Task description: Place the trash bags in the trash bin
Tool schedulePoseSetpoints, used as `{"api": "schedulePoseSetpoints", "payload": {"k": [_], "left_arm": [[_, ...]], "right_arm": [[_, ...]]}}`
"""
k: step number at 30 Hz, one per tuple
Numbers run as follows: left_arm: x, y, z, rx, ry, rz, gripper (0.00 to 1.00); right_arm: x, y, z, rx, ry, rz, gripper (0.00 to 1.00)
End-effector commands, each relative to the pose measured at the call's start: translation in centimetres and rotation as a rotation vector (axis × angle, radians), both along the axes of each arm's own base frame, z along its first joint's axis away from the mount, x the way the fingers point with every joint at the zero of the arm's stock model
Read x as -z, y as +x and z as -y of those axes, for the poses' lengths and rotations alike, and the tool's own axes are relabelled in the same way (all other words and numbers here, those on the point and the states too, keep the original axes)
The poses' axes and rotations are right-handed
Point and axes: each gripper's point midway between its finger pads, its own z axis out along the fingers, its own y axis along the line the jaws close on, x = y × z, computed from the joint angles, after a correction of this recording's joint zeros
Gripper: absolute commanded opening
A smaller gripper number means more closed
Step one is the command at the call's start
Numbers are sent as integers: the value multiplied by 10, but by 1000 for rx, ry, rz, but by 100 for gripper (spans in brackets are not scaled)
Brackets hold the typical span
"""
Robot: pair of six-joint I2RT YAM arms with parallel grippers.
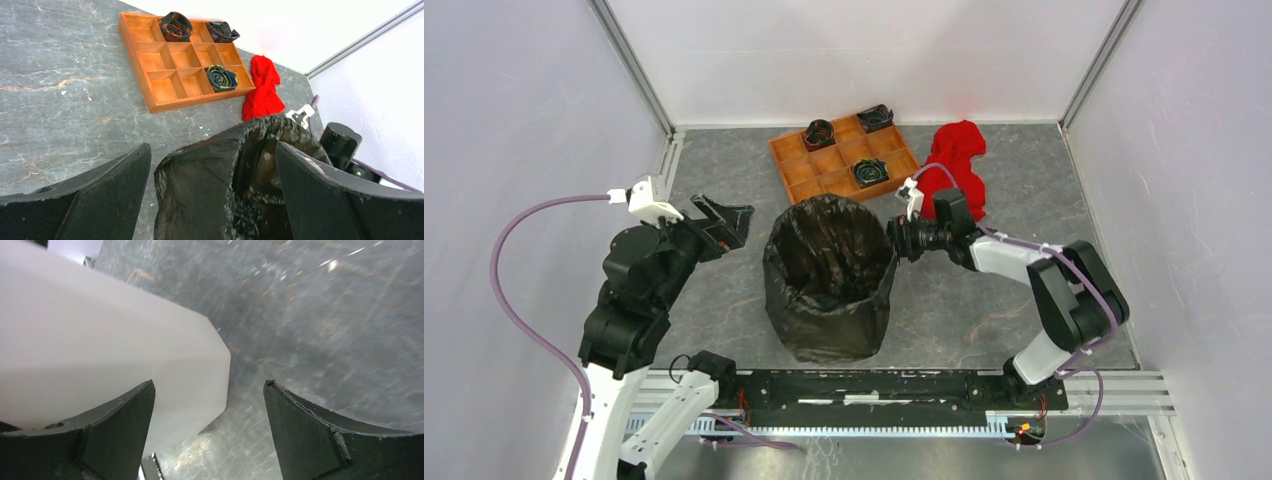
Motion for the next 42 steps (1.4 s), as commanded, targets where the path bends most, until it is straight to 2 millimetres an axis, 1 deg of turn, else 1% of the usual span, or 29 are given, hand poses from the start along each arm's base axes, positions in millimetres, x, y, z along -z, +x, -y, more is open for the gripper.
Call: {"api": "schedulePoseSetpoints", "payload": {"k": [1, 3, 4, 5, 6, 7, 8, 9, 10, 11, 12, 14, 16, 18, 19, 21, 23, 25, 27, 29, 33, 36, 42], "left_arm": [[-24, -3, -13, -42, 49, 67, 100], [-29, -4, -15, -49, 57, 79, 100], [-30, -4, -16, -54, 60, 83, 100], [-31, -3, -17, -58, 63, 84, 100], [-33, -3, -18, -64, 65, 88, 100], [-35, -3, -19, -66, 67, 92, 100], [-39, -3, -19, -68, 69, 98, 100], [-43, -3, -20, -69, 72, 106, 100], [-48, -4, -21, -72, 75, 116, 100], [-53, -6, -22, -73, 75, 130, 100], [-59, -7, -24, -82, 78, 143, 100], [-72, -11, -28, -92, 75, 174, 100], [-88, -16, -30, -99, 65, 213, 100], [-99, -18, -31, -102, 55, 249, 100], [-104, -19, -32, -103, 47, 270, 100], [-112, -21, -31, -99, 32, 309, 100], [-118, -24, -31, -96, 20, 341, 100], [-123, -25, -31, -96, 14, 357, 100], [-126, -27, -32, -99, 15, 364, 100], [-129, -29, -34, -103, 13, 372, 100], [-130, -33, -36, -109, 8, 373, 100], [-126, -33, -35, -106, -1, 360, 100], [-119, -33, -35, -111, -7, 335, 100]], "right_arm": [[-16, -24, 7, -21, -33, 58, 87], [-8, -18, 29, 53, -169, 92, 87], [-1, -12, 47, 118, -274, 102, 87], [-1, -7, 62, 169, -355, 116, 88], [-2, 4, 82, 254, -452, 143, 89], [-5, 8, 100, 308, -537, 164, 89], [-14, 17, 121, 390, -629, 201, 90], [-24, 20, 144, 470, -719, 238, 91], [-38, 21, 163, 534, -784, 273, 94], [-52, 20, 176, 575, -824, 306, 98], [-68, 16, 190, 614, -863, 338, 98], [-103, 8, 203, 658, -865, 395, 98], [-143, -3, 204, 674, -788, 471, 98], [-188, -17, 201, 700, -648, 584, 98], [-212, -26, 197, 697, -559, 653, 98], [-252, -45, 193, 696, -420, 770, 98], [-281, -60, 198, 724, -344, 842, 98], [-302, -68, 207, 769, -320, 871, 98], [-314, -71, 212, 789, -322, 879, 98], [-317, -69, 213, 795, -333, 871, 98], [-312, -64, 212, 796, -345, 857, 98], [-308, -60, 211, 798, -354, 850, 98], [-316, -61, 208, 797, -320, 881, 98]]}}
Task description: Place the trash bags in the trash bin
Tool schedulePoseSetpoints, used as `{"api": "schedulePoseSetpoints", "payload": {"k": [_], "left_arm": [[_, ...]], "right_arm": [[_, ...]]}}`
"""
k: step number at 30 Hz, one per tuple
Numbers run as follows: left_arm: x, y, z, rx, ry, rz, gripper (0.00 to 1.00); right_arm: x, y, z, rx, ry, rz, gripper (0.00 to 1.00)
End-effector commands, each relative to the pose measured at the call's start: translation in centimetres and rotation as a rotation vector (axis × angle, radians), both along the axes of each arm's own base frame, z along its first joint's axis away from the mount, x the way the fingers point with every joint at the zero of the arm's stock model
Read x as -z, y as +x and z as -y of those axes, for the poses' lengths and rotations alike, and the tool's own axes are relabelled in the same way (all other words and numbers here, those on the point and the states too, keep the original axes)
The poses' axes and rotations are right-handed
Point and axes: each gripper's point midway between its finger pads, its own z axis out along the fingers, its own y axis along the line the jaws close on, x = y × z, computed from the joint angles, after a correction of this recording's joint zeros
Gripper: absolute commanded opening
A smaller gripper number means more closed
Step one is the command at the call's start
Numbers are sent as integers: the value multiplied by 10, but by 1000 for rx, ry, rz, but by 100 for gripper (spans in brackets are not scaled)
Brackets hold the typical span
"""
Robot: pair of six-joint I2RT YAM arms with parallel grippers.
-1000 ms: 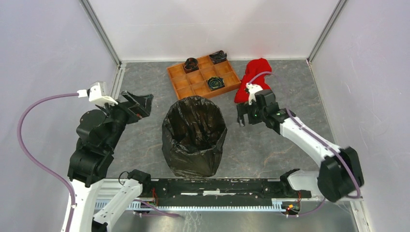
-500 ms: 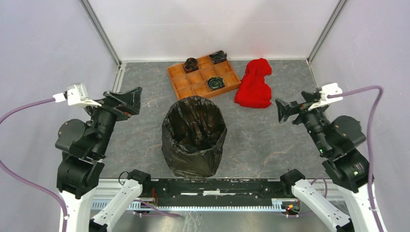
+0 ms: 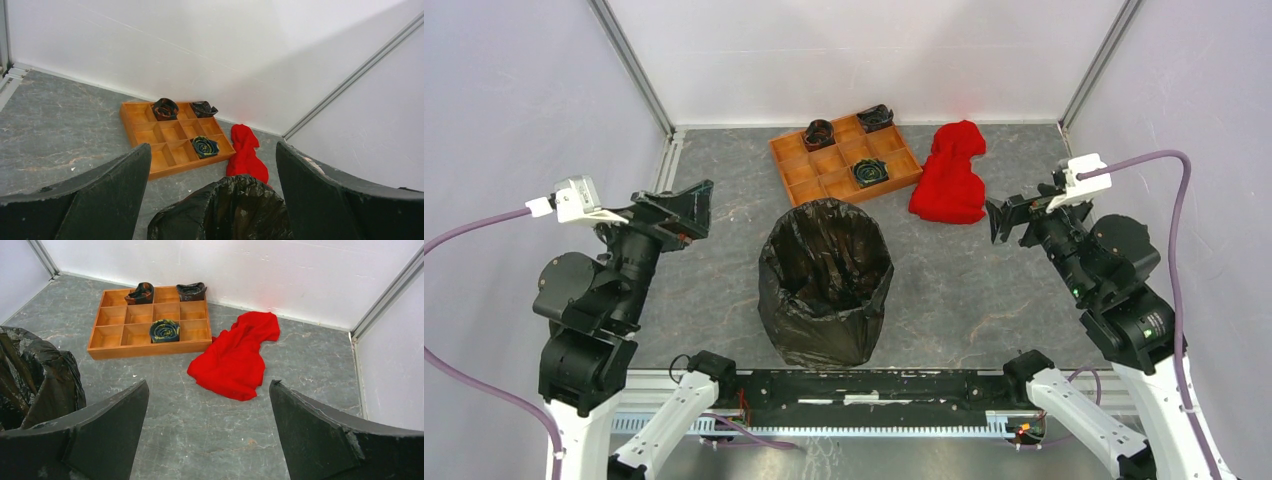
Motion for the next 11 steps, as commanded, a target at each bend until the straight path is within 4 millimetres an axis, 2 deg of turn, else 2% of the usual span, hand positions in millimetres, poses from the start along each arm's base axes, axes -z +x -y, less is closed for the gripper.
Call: {"api": "schedulePoseSetpoints", "payload": {"k": [1, 6, 8, 11], "left_arm": [[-8, -5, -6, -23, 0, 26, 100], [-5, -1, -3, -16, 1, 11, 100], [-3, 1, -2, -12, 1, 5, 100], [-3, 3, 0, -6, 0, -1, 100]], "right_arm": [[-15, -3, 3, 3, 15, 72, 98], [-15, -6, 9, 30, 29, 96, 98], [-10, -8, -2, -41, 2, 102, 98], [-12, -9, 5, -5, 15, 97, 98]]}}
